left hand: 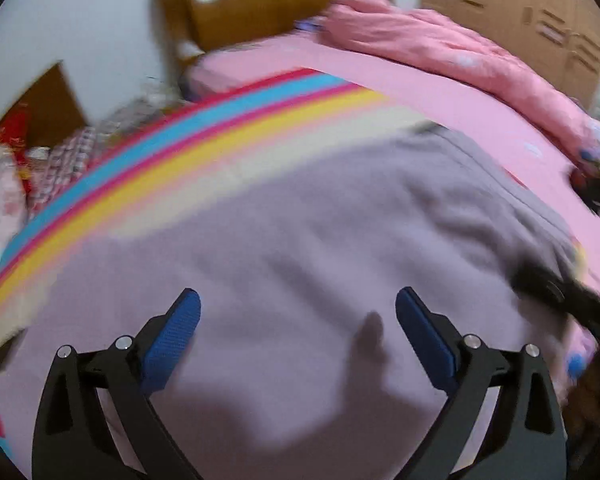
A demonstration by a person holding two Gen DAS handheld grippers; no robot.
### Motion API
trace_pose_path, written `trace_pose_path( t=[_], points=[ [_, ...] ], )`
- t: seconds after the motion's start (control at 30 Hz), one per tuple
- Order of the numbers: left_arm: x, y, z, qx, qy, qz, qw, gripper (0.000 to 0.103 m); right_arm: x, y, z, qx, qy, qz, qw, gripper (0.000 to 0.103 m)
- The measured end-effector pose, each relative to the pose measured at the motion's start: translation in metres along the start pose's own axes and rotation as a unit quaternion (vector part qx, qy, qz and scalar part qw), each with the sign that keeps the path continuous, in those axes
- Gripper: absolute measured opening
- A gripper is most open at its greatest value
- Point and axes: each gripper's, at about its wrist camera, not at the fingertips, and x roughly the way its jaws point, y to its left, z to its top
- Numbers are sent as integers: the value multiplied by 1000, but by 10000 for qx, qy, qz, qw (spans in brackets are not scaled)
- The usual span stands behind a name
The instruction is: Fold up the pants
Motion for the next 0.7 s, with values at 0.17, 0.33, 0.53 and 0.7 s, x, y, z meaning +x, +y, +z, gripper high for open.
trace_pose_path(
  t=[0.17, 0.33, 0.53, 0.7],
  points=[
    [34, 41, 39, -678, -11, 240, 9974, 98, -1, 0, 0, 3, -22, 25, 10000, 39],
    [76, 37, 48, -557, 480, 355, 9967, 102, -2, 1, -2, 13, -137, -57, 9999, 39],
    [83, 51, 71, -992, 325, 353, 9939, 101, -3, 0, -3, -69, -116, -53, 9999, 39],
    [21, 29, 51, -760, -371, 549, 9949, 101, -4, 2, -5, -105, -157, -67, 9998, 39]
  ],
)
